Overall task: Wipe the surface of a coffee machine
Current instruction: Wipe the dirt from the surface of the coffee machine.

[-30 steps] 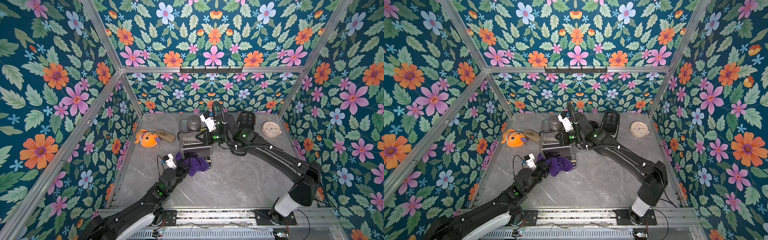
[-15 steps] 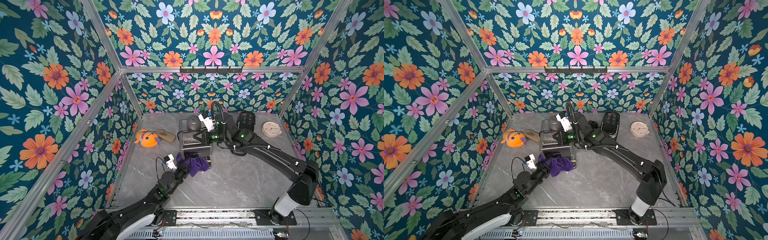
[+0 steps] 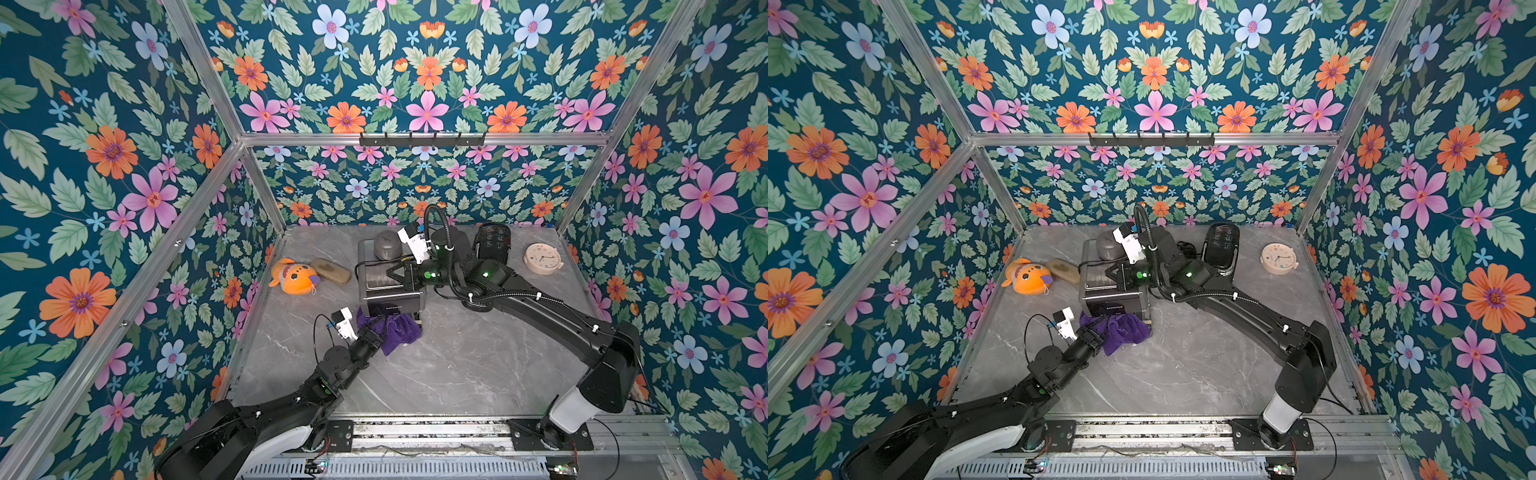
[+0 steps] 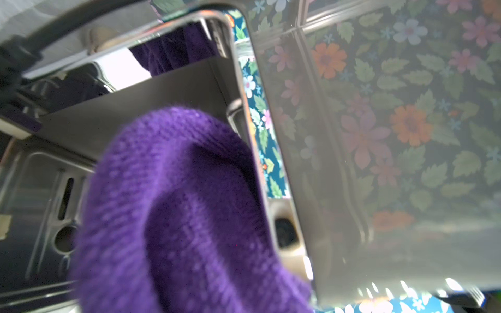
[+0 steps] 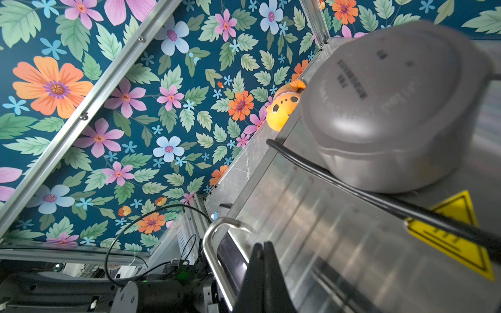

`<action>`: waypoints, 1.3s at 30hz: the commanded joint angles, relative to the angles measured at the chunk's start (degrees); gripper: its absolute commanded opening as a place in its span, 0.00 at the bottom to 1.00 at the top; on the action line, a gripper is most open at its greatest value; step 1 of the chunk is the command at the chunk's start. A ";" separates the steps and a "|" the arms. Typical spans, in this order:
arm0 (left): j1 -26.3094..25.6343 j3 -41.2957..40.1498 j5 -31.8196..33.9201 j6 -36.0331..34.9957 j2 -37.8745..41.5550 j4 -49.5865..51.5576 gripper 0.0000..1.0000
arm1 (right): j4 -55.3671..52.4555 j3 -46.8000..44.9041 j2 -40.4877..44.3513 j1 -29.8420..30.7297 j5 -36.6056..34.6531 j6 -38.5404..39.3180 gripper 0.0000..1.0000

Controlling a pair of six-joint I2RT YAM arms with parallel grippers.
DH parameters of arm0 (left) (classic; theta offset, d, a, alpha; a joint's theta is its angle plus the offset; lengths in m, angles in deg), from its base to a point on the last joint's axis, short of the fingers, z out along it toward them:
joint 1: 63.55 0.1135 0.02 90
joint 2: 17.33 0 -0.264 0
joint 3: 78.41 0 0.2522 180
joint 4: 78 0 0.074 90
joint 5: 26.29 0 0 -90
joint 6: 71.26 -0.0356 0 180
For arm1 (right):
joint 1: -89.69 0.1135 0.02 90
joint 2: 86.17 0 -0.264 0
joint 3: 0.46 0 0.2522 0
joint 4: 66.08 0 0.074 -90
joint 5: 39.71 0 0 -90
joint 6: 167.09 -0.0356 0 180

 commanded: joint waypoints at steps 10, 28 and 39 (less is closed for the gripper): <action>-2.65 0.47 -2.08 -1.76 -10.02 -20.29 0.00 | -14.79 -0.92 -1.85 0.08 -0.53 -0.17 0.00; -8.17 5.01 2.56 1.32 -27.00 -32.56 0.00 | -15.45 -0.10 -2.87 0.08 0.19 -0.52 0.00; -9.30 -2.90 16.68 9.32 -29.29 -32.04 0.00 | -15.14 0.03 -2.70 0.03 0.60 -0.99 0.00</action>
